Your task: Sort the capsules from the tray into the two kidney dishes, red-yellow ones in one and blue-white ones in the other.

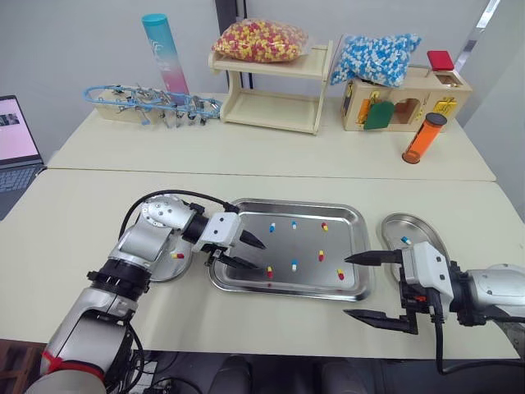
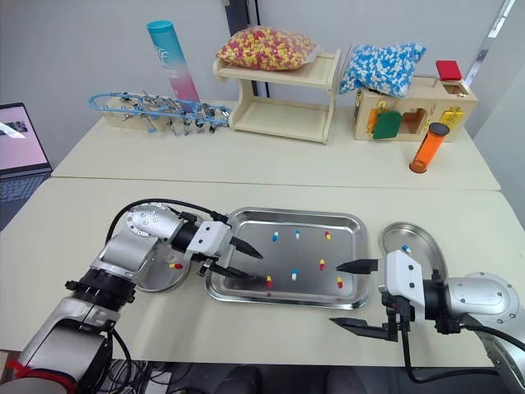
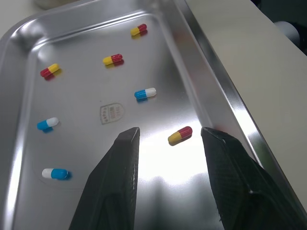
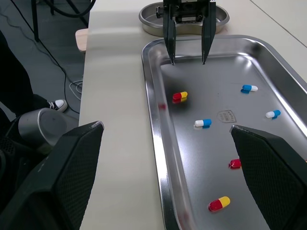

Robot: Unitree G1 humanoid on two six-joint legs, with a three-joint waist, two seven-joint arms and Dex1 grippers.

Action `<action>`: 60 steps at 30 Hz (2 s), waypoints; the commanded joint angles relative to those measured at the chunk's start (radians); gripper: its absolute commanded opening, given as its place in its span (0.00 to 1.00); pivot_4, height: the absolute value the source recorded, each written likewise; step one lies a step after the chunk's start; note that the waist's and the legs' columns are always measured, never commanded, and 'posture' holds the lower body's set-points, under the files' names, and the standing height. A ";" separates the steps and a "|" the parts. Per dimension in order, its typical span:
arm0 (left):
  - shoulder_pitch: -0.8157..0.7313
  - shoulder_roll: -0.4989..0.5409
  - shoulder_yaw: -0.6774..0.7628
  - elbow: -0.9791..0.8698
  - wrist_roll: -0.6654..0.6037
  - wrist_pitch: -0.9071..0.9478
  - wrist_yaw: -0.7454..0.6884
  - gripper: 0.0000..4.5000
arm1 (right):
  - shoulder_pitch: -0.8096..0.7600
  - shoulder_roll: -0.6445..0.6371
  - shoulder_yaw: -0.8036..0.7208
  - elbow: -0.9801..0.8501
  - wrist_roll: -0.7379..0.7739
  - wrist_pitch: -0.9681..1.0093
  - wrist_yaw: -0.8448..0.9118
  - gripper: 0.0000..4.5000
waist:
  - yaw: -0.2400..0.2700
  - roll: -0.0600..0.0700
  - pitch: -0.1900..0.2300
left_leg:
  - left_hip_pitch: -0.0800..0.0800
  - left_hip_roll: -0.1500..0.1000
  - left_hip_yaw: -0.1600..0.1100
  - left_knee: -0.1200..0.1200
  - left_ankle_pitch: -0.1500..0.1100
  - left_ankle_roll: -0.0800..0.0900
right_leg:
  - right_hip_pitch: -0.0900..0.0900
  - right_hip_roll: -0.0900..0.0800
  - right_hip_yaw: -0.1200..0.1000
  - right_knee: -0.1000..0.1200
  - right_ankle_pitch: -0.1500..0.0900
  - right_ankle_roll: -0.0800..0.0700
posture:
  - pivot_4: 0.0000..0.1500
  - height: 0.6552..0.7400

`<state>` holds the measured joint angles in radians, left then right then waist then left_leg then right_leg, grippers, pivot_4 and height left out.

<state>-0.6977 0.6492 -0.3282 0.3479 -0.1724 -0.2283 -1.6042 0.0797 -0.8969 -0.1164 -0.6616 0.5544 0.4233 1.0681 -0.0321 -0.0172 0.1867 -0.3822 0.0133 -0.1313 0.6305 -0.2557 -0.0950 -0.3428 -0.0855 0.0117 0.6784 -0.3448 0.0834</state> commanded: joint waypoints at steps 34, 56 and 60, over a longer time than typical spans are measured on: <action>-0.211 -0.100 -0.318 0.334 0.090 -0.239 -0.010 0.45 | 0.058 -0.019 -0.046 -0.096 0.057 0.058 -0.021 1.00 | -0.001 -0.001 0.000 | 0.000 0.000 -0.001 0.001 0.000 0.000 | 0.001 0.000 -0.001 0.000 0.000 0.000 | 1.00 1.00; -0.157 -0.034 -0.275 0.217 -0.009 -0.170 -0.010 0.00 | 0.027 -0.019 -0.035 -0.095 0.079 0.073 -0.046 1.00 | -0.002 0.000 0.000 | 0.002 -0.001 -0.003 0.003 0.000 0.000 | 0.004 0.000 -0.002 0.001 0.000 0.001 | 1.00 1.00; -0.119 0.028 -0.165 0.067 -0.067 -0.031 0.003 0.00 | 0.008 -0.016 -0.029 -0.090 0.082 0.072 -0.045 1.00 | -0.006 0.000 0.000 | 0.001 0.000 -0.003 0.003 0.000 0.000 | 0.003 0.000 -0.002 0.001 0.000 0.001 | 1.00 1.00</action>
<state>-0.8126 0.6555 -0.5606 0.4860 -0.1999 -0.3110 -1.6057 0.1008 -0.9060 -0.1343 -0.7249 0.6150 0.4983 1.0231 -0.0383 -0.0176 0.1867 -0.3816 0.0128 -0.1346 0.6339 -0.2556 -0.0948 -0.3397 -0.0855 0.0098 0.6796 -0.3446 0.0841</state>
